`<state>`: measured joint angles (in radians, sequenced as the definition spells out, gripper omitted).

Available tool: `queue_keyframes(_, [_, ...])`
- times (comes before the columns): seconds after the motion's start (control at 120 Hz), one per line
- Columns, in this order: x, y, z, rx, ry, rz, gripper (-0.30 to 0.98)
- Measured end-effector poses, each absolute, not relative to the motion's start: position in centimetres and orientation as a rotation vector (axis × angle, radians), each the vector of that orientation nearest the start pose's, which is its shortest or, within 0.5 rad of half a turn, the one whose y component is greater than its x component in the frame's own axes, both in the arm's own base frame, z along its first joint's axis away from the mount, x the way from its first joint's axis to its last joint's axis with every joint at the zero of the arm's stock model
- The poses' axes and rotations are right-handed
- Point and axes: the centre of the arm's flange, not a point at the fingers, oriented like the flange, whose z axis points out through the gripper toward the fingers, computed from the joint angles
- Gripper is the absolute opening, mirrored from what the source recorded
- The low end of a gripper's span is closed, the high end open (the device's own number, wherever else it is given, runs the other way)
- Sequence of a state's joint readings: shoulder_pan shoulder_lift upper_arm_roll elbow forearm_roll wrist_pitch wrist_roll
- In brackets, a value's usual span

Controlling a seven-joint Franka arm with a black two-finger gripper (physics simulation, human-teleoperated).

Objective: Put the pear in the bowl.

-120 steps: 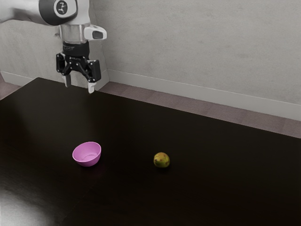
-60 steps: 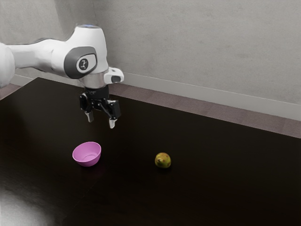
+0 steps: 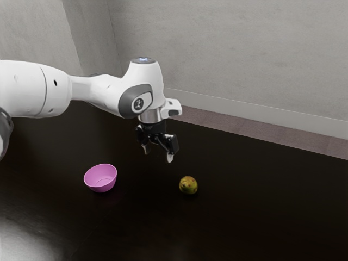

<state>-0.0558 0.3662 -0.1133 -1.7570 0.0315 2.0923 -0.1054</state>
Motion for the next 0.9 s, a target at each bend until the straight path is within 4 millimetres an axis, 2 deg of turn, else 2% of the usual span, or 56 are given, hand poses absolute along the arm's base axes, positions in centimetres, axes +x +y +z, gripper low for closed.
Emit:
queue_keyframes(0.125, [65.3, -12.0, 34.5, -3.184, 0.122, 0.043, 0.69])
queue_keyframes(0.275, [66.2, -14.6, 32.4, -3.203, 0.158, 0.066, 0.69])
queue_keyframes(0.367, [65.9, -15.5, 31.9, -3.211, 0.172, 0.076, 0.69])
queue_keyframes(0.5, [64.2, -17.6, 29.9, -3.224, 0.214, 0.149, 0.69])
queue_keyframes(0.667, [63.5, -18.1, 27.1, -3.219, 0.224, 0.214, 0.69])
queue_keyframes(0.9, [65.1, -18.6, 25.6, -3.227, 0.226, 0.202, 0.69])
